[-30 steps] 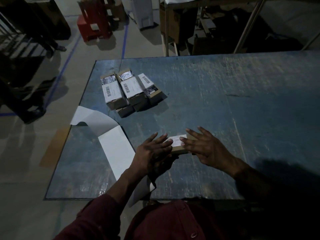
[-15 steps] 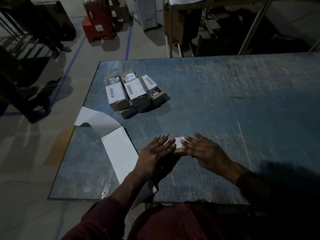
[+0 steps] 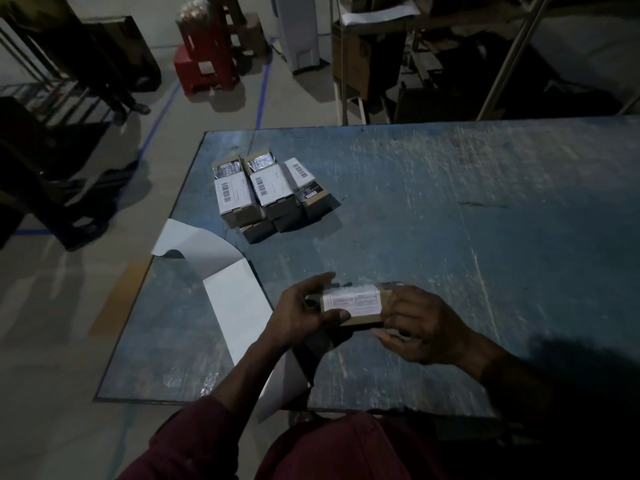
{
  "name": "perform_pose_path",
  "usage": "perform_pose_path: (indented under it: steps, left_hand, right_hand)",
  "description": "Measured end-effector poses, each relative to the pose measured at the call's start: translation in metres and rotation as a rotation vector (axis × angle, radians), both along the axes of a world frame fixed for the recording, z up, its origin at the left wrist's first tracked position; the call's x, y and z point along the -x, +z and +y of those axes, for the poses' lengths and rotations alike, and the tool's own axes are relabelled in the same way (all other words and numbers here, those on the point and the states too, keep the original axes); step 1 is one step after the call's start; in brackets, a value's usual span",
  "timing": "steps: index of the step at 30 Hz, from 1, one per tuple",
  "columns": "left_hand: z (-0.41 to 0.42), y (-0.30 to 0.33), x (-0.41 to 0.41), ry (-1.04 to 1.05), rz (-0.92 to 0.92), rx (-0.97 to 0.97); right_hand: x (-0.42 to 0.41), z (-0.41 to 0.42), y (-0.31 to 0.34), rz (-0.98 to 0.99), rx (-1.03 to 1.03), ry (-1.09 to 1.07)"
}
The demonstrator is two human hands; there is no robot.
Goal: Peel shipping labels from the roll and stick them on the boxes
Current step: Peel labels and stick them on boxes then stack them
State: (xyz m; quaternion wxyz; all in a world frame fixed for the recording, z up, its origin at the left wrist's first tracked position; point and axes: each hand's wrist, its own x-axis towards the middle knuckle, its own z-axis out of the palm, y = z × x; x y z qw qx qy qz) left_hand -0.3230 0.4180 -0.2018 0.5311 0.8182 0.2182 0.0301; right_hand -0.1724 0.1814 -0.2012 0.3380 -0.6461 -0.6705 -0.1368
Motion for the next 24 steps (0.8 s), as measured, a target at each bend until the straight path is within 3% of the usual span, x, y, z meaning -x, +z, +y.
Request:
perform_pose_path:
  steps: [5,9,16,18,20,24]
  left_hand:
    - [-0.007,0.009,-0.002,-0.153,0.076,-0.109]
    - [-0.016,0.012,-0.003,-0.253,0.074,-0.242]
    - [-0.015,0.007,0.011,0.098,-0.084,-0.232]
    - [-0.006,0.004,0.008,0.251,-0.149,-0.277]
    - [-0.001,0.011,0.001,0.381,-0.209,-0.316]
    - [-0.004,0.027,-0.017,0.54,-0.308,-0.373]
  right_hand:
    - [-0.017,-0.012,0.008,0.088,-0.032,-0.249]
    - [-0.039,-0.016,-0.017,0.32,0.023,-0.539]
    - [-0.065,0.004,-0.026,0.49,0.223,-0.615]
    - [-0.061,0.019,-0.008,0.664,0.259,-0.683]
    - [-0.05,0.043,0.018,0.981,0.224,-0.752]
    - [-0.025,0.1,0.061,1.588,0.332,-0.614]
